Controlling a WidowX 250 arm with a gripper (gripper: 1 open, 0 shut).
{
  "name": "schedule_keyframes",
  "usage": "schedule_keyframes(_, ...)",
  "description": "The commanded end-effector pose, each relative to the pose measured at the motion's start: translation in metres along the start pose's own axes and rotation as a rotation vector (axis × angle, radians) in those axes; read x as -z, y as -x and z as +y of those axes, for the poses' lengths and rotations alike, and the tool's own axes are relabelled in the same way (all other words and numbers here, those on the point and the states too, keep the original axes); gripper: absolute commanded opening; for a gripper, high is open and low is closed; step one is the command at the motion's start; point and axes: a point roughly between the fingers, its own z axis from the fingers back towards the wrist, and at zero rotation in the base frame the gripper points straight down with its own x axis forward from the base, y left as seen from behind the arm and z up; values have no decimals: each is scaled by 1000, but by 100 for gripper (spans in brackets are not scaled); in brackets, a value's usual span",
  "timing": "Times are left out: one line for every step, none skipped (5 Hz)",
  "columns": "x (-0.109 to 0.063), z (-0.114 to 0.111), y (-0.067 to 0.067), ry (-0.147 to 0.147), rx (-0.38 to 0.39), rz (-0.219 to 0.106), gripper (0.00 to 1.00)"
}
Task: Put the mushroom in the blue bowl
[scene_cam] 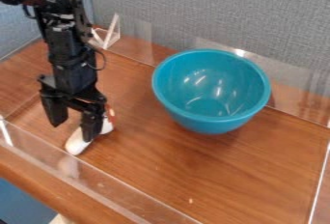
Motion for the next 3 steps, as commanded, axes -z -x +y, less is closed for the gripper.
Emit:
schedule_keyframes(-8, -2, -12, -15, -1, -47, 100)
schedule_keyframes(-6, -4, -14, -12, -5, -49, 100)
schedule_keyframes(-4, -6, -15, -11, -12, -50, 100)
